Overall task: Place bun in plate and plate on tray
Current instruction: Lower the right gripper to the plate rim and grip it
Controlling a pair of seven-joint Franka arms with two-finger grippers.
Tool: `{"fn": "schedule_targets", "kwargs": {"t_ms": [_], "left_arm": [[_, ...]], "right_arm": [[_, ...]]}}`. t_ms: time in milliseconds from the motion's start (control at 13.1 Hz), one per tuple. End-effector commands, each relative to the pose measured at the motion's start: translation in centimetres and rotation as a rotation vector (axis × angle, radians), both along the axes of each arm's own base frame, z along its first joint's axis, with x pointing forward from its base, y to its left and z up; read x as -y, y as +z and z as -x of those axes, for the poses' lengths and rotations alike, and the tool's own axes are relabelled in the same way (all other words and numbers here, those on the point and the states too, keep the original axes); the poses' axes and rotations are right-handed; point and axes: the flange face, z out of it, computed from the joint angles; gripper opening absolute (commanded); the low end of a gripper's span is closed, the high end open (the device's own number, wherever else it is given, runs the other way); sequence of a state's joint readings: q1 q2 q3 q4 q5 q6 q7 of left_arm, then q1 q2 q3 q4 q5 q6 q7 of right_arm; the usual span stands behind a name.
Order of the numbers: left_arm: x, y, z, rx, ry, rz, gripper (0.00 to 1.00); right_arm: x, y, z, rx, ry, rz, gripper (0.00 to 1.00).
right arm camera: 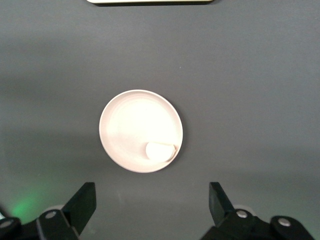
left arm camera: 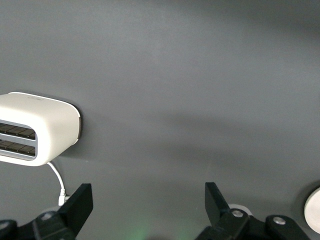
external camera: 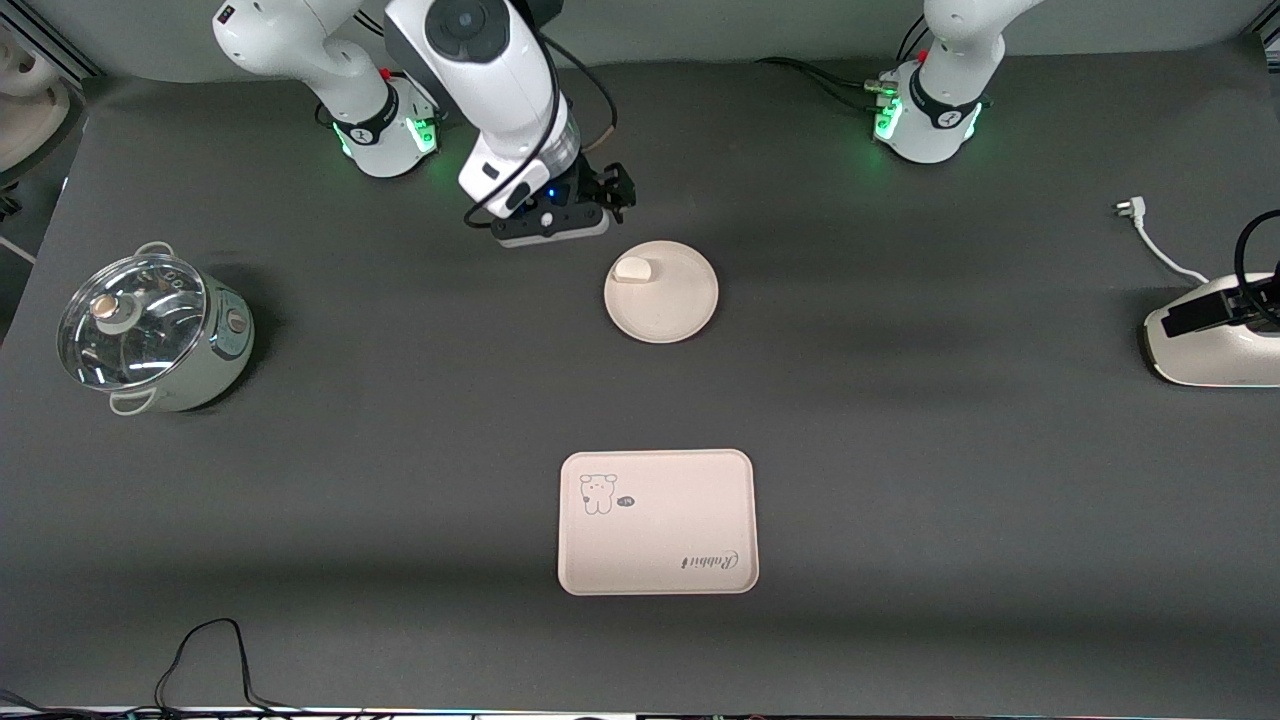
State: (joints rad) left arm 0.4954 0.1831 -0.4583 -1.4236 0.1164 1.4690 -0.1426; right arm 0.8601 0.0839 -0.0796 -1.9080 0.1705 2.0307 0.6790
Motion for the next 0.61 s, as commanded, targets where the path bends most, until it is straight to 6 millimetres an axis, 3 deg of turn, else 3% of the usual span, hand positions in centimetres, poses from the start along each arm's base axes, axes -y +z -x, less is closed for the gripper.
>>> {"fn": "schedule_targets", "kwargs": {"t_ms": [0, 230, 536], "left_arm": [[0.9, 1.9, 1.2, 0.031, -0.023, -0.005, 1.0], [2.2, 1.2, 2.4, 0.035, -0.031, -0.005, 1.0], [3.6, 1.2, 4.3, 0.047, -0.059, 0.008, 1.0]], "right_arm": [[0.8, -4.2, 1.2, 0.044, 0.004, -0.044, 1.0], [1.1, -9.9, 1.5, 0.107, -0.019, -0.066, 1.0], [1.0, -15.9, 0.9, 0.177, -0.044, -0.083, 1.0]]}}
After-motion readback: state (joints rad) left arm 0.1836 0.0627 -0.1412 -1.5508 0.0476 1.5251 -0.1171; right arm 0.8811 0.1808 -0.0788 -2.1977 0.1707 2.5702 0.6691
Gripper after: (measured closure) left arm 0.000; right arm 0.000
